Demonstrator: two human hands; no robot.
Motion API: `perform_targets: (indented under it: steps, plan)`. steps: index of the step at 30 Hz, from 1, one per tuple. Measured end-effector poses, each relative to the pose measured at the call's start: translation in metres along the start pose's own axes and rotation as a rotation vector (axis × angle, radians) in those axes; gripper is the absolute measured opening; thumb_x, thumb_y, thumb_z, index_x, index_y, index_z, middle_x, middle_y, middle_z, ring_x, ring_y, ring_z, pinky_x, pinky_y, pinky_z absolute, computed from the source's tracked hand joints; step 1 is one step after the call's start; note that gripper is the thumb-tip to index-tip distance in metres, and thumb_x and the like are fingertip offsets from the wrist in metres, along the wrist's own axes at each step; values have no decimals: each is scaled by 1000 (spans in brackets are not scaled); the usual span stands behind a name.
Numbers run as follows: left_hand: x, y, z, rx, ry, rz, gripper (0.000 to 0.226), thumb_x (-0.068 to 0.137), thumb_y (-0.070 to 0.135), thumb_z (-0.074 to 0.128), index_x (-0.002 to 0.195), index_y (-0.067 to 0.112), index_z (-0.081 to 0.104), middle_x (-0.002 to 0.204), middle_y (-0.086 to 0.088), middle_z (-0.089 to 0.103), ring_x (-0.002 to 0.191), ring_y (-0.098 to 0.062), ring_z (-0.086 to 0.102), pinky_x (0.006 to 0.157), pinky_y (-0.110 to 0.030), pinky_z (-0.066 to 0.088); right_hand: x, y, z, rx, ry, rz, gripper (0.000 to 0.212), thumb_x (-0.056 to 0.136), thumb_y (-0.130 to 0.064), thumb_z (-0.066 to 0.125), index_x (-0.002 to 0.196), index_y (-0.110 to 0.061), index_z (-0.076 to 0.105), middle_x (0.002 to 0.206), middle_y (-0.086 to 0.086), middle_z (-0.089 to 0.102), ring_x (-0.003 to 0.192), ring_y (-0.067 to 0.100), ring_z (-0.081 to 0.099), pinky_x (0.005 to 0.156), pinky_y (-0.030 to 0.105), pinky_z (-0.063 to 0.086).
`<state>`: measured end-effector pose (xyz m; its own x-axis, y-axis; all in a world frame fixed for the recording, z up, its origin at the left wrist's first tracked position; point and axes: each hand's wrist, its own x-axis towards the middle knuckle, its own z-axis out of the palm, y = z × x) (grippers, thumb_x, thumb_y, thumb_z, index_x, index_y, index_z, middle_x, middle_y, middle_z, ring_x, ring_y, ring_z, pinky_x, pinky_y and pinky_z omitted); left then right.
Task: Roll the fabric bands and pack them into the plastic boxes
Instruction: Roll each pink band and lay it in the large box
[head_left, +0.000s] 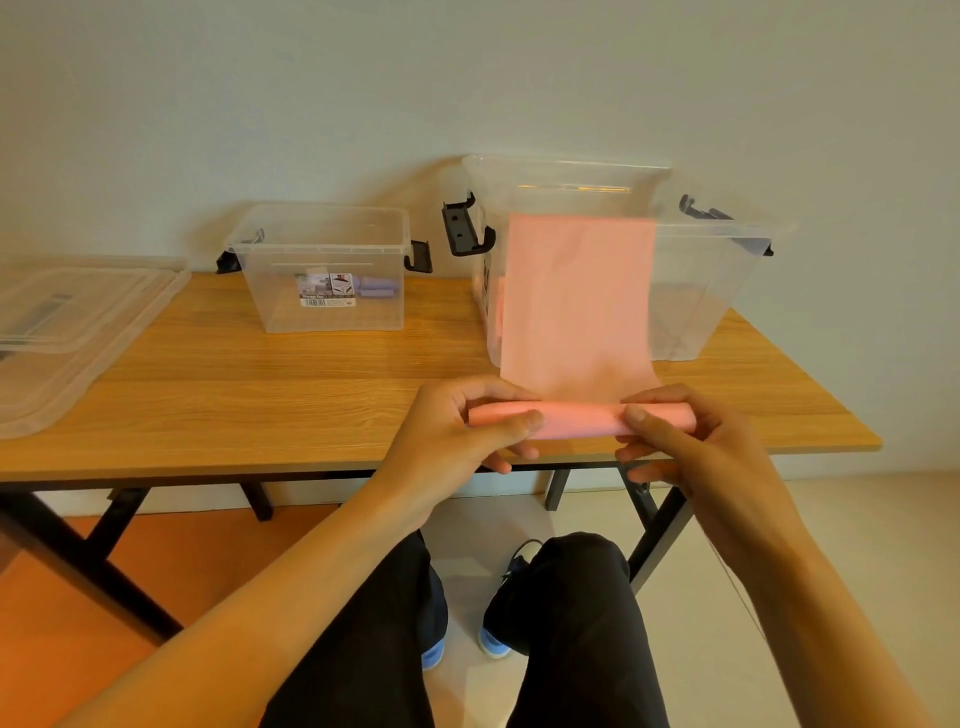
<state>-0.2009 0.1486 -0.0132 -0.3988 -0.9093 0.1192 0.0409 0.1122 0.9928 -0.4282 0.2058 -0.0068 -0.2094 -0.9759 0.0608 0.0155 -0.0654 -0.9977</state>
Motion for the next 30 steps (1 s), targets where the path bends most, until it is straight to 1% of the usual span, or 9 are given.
perform_targets:
  steps: [3, 7, 9, 13, 16, 20, 23, 26, 30]
  plan:
    - [2, 1, 1, -13, 6, -26, 16, 92, 14, 70, 107, 10, 73, 92, -6, 78, 77, -25, 75, 55, -21, 55, 0, 0, 0, -4, -8, -18, 33, 76, -15, 77, 107, -6, 71, 94, 6, 76, 80, 26, 74, 63, 28, 63]
    - [3, 3, 2, -1, -20, 0, 26, 87, 13, 76, 113, 12, 71, 98, -5, 77, 83, -25, 76, 57, -23, 57, 1, 0, 1, -6, 39, 0, 27, 80, -23, 73, 98, -3, 72, 84, 12, 74, 66, 22, 72, 60, 24, 60]
    - [4, 3, 2, 15, -17, 12, 25, 86, 11, 76, 111, 10, 72, 97, -6, 77, 83, -24, 76, 57, -22, 56, 1, 0, 2, 1, 54, -3, 28, 81, -25, 72, 101, -5, 72, 86, 14, 75, 64, 23, 72, 60, 24, 60]
    - [4, 3, 2, 6, -10, -10, 15, 92, 15, 70, 106, 8, 71, 89, -8, 78, 76, -22, 75, 56, -20, 55, 0, -4, 0, 39, -3, -16, 37, 78, -17, 76, 114, -9, 70, 92, 13, 76, 76, 25, 74, 63, 28, 62]
    - [3, 5, 3, -14, -27, -7, 20, 92, 17, 71, 110, 10, 70, 91, -8, 78, 78, -23, 75, 57, -21, 56, 0, -3, -2, 20, 0, -4, 36, 77, -19, 76, 109, -4, 69, 81, 14, 73, 68, 24, 70, 60, 26, 60]
    - [4, 5, 3, -11, -36, 26, 26, 89, 11, 73, 115, 10, 69, 94, -9, 78, 81, -25, 75, 59, -22, 56, 0, -1, -1, 2, 22, -6, 35, 82, -26, 71, 108, -3, 66, 66, 12, 68, 54, 20, 64, 54, 26, 57]
    - [5, 3, 4, -28, -35, 4, 19, 91, 12, 71, 109, 8, 70, 86, -12, 78, 74, -23, 74, 59, -22, 55, 2, 0, -1, -40, 28, 10, 37, 82, -32, 71, 108, -6, 68, 76, 13, 73, 60, 21, 69, 57, 28, 60]
    - [4, 4, 5, -25, -53, -14, 17, 92, 14, 70, 108, 8, 70, 86, -13, 77, 74, -25, 74, 59, -23, 56, 4, 1, -3, 31, 12, 30, 32, 79, -24, 74, 107, -9, 72, 93, 11, 76, 74, 24, 74, 61, 27, 62]
    - [6, 4, 5, -5, -75, -10, 21, 91, 16, 71, 111, 9, 70, 93, -8, 78, 81, -26, 76, 60, -23, 57, 5, 1, -6, 128, 7, 38, 24, 78, -14, 74, 99, -3, 72, 91, 11, 73, 72, 21, 73, 61, 23, 60]
